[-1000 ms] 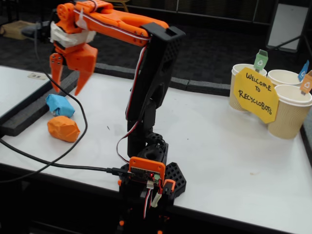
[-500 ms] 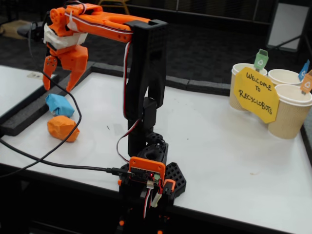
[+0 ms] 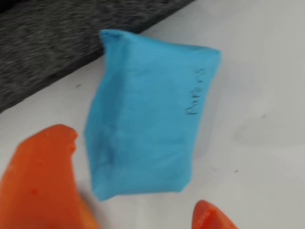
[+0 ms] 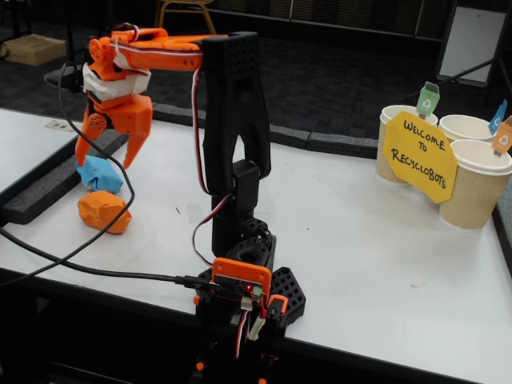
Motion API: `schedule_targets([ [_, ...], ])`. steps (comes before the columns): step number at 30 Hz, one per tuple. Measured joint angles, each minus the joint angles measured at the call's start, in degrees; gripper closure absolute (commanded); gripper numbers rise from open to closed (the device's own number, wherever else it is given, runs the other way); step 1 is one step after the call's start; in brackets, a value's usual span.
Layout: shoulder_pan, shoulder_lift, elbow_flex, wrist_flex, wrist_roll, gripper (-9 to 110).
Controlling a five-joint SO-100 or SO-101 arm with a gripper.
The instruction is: Sort rubbish by color.
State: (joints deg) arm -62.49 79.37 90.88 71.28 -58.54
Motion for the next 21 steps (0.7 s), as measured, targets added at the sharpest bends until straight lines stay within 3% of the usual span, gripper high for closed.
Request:
schedule_targets([
  [15, 1.41, -6.42, 0.00, -7.91, -1.05, 82],
  [21, 1.41, -8.17, 0.00, -9.67, -1.05, 90],
])
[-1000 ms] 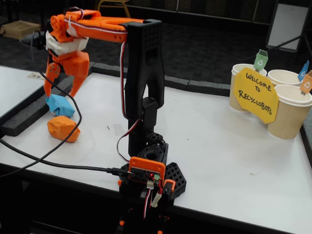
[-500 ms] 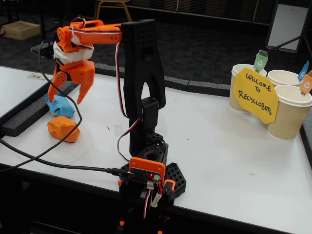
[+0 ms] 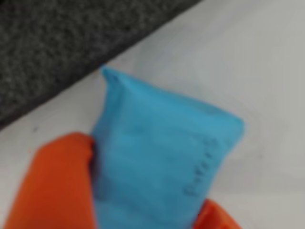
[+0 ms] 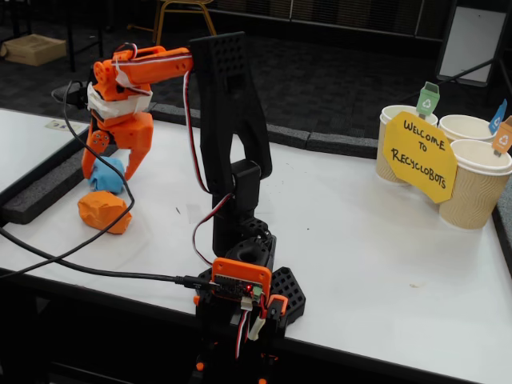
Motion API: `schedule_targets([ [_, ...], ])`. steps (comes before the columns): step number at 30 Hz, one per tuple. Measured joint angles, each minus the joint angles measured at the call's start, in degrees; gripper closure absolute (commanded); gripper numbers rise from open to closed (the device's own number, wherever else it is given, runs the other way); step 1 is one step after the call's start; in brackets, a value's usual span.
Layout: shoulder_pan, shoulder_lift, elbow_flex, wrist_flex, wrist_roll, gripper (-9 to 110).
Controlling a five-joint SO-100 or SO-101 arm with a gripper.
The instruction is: Sort rubbish by color.
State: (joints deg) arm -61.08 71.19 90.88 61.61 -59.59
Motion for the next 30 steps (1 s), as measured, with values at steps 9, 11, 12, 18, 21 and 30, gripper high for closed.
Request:
schedule_targets([
  [9, 0.09, -0.53, -0.09, -1.41, 0.00, 101],
  [11, 0.44, -0.53, -0.35, -1.41, 0.09, 101],
  [12, 0.79, -0.62, -0.88, -1.32, 0.97, 101],
  [18, 4.92, -0.70, -5.63, 3.08, 7.56, 101],
  [21, 7.21, 0.00, -6.33, 5.89, 10.81, 101],
  [30, 14.94, 18.19, -5.63, 16.08, 20.21, 101],
])
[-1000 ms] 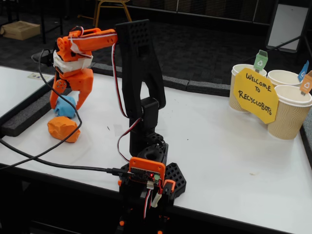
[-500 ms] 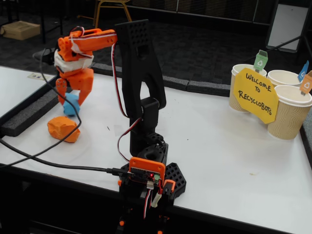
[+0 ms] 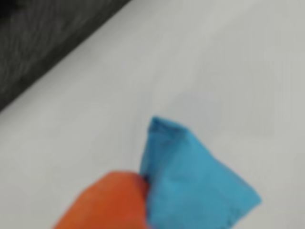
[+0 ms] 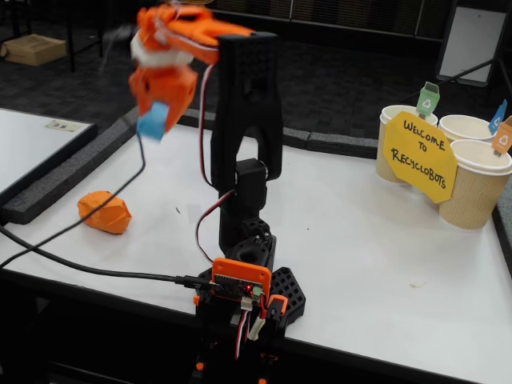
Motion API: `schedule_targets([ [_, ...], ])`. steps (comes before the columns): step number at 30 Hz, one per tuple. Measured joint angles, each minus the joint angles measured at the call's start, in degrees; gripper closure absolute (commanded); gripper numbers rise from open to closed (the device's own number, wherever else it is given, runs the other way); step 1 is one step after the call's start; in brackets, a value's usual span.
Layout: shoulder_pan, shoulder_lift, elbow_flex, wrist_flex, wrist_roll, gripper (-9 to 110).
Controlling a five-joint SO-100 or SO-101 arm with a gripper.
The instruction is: Sort rubbish by color.
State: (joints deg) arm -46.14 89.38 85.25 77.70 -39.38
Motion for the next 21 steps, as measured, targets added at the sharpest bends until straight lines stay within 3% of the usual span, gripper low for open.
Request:
schedule_targets([
  [8, 1.67, 23.20, 11.95, 10.55, 4.48, 101],
  [14, 3.78, 38.41, 21.80, 11.95, 7.38, 101],
  [21, 17.40, 58.18, 33.49, 9.58, 7.65, 101],
])
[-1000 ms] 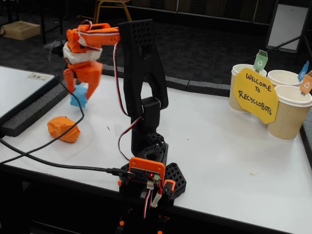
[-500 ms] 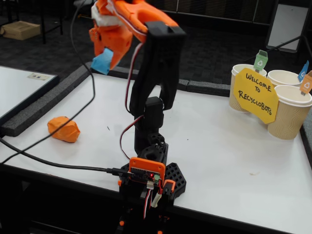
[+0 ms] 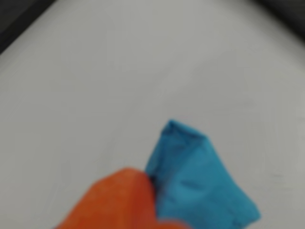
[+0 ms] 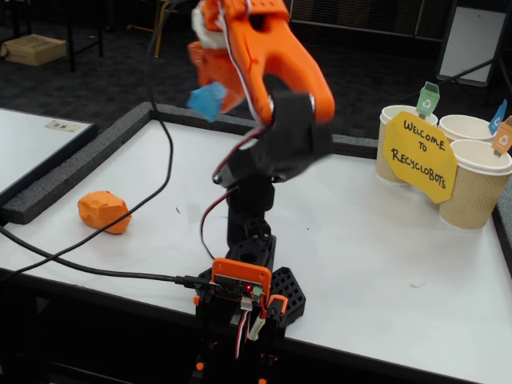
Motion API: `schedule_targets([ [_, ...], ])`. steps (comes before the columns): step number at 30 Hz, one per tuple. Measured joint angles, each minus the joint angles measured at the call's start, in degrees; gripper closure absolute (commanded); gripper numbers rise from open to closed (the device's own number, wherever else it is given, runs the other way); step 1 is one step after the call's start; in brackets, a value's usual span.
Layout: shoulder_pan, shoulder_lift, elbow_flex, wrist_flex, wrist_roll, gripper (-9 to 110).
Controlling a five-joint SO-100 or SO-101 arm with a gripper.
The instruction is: Sort rubbish by color.
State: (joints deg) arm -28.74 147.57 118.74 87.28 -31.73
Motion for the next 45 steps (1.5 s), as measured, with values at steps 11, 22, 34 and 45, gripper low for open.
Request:
schedule_targets([
  [11, 30.76, 20.65, 7.65, -6.06, 4.66, 101],
  [22, 49.48, 30.06, 15.47, -8.79, 16.00, 101],
  [34, 60.64, 37.27, 17.84, -8.79, 17.93, 101],
  [45, 59.59, 33.93, 17.84, -9.67, 17.93, 101],
])
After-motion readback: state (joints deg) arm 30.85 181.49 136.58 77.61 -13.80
